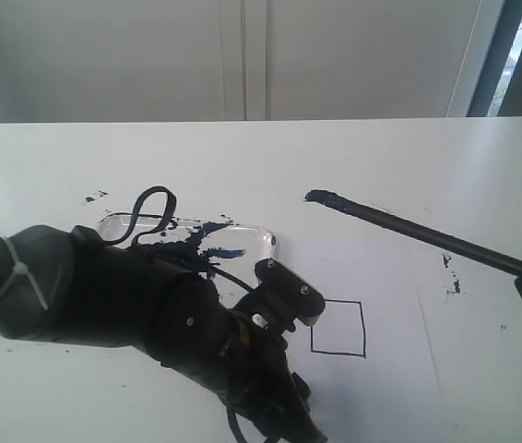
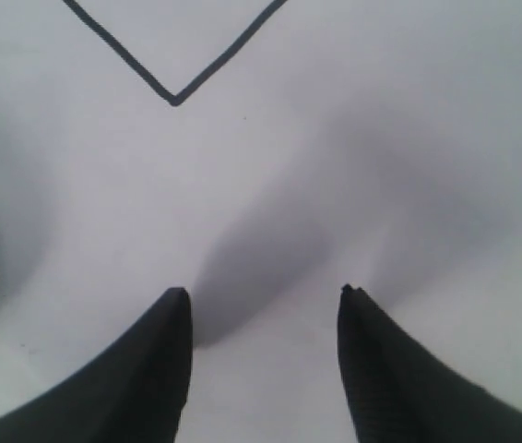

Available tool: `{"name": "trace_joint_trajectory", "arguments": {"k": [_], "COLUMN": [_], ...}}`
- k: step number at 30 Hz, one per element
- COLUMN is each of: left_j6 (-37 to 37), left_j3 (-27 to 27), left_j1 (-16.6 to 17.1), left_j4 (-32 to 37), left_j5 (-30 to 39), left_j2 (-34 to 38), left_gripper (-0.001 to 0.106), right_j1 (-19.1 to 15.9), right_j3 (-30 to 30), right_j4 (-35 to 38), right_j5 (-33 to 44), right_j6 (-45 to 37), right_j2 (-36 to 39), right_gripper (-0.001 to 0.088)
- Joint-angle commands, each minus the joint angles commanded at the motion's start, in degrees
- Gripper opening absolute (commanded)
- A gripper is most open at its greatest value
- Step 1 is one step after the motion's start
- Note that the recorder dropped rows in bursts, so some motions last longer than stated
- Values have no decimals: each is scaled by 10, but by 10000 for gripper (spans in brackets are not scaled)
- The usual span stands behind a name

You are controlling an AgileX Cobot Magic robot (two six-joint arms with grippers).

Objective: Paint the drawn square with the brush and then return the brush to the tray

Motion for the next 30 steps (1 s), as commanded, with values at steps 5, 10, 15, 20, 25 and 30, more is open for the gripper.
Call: {"name": "trace_joint_trajectory", "arguments": {"k": [5,10,15,20,25,30], "left_j6": [6,50,87,88,92,92], "left_j3": [0,0,0,0,0,0], "left_j1": [0,0,0,0,0,0], "left_j4": [0,1,30,49,70,99], "left_j5": [13,43,87,104,132,169], "left_j2": [0,0,0,0,0,0], "left_gripper": [552,552,552,552,552,552], "right_j1": [0,0,0,0,0,0], "right_j3": [0,0,0,0,0,0], "right_j4": [0,0,0,0,0,0], "right_j5": [4,4,11,22,24,45], "right_j6": [0,0,0,0,0,0], "right_j2": [0,0,0,0,0,0], "right_gripper": [0,0,0,0,0,0]}}
